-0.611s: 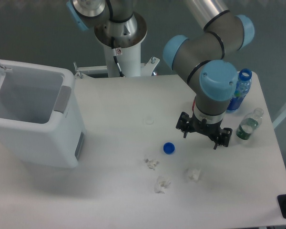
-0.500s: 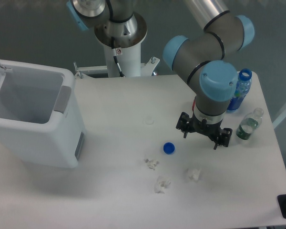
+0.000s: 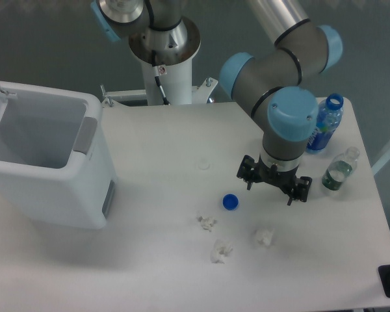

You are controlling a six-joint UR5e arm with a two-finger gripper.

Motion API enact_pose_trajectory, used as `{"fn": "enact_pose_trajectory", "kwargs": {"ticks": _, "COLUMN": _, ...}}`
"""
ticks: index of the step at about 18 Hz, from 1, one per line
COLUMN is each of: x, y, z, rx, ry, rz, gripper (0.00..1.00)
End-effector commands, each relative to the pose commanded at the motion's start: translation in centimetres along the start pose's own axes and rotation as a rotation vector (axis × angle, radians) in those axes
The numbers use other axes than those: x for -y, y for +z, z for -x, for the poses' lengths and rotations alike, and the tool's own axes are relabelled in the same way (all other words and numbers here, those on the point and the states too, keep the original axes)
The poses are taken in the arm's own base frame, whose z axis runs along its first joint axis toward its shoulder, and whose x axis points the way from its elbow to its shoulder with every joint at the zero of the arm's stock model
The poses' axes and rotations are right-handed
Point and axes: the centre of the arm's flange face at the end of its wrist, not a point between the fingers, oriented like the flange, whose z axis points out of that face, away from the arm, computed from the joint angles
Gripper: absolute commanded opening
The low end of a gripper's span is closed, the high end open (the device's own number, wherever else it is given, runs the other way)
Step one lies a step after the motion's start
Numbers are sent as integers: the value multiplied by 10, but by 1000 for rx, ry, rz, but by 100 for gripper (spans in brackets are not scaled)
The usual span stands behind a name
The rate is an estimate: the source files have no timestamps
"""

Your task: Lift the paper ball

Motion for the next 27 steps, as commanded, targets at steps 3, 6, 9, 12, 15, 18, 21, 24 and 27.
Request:
{"fn": "enact_pose_trajectory", "kwargs": {"ticks": 3, "x": 2, "y": 2, "z": -1, "rx": -6, "ry": -64, "rz": -6, "gripper": 100}}
{"fn": "enact_pose_trajectory", "kwargs": {"ticks": 6, "x": 13, "y": 19, "z": -7, "rx": -26, "ry": -144, "rz": 8, "gripper": 100}}
{"fn": "enact_pose_trajectory", "kwargs": {"ticks": 9, "x": 24, "y": 41, "z": -3, "rx": -34, "ry": -149, "rz": 13, "gripper": 100}}
{"fn": "enact_pose_trajectory", "kwargs": {"ticks": 12, "x": 30, "y": 53, "z": 5, "rx": -16, "ry": -147, "rz": -1, "gripper": 96}}
{"fn": "enact_pose_trajectory", "kwargs": {"ticks": 15, "x": 35, "y": 70, "z": 17, "rx": -22, "ry": -150, "rz": 6, "gripper": 80}}
{"fn": "enact_pose_trajectory", "kwargs": {"ticks": 18, "x": 36, "y": 80, "z": 27, "rx": -17, "ry": -155, "rz": 5, "gripper": 70}}
{"fn": "enact_pose_trajectory", "kwargs": {"ticks": 21, "x": 40, "y": 94, "z": 34, "rx": -24, "ry": -156, "rz": 11, "gripper": 66}}
{"fn": "enact_pose_trajectory", "kwargs": {"ticks": 24, "x": 39, "y": 99, "z": 39, "rx": -24, "ry": -158, "rz": 11, "gripper": 60}}
{"fn": "enact_pose_trajectory", "kwargs": {"ticks": 27, "x": 36, "y": 107, "z": 44, "rx": -17, "ry": -164, "rz": 10, "gripper": 55}}
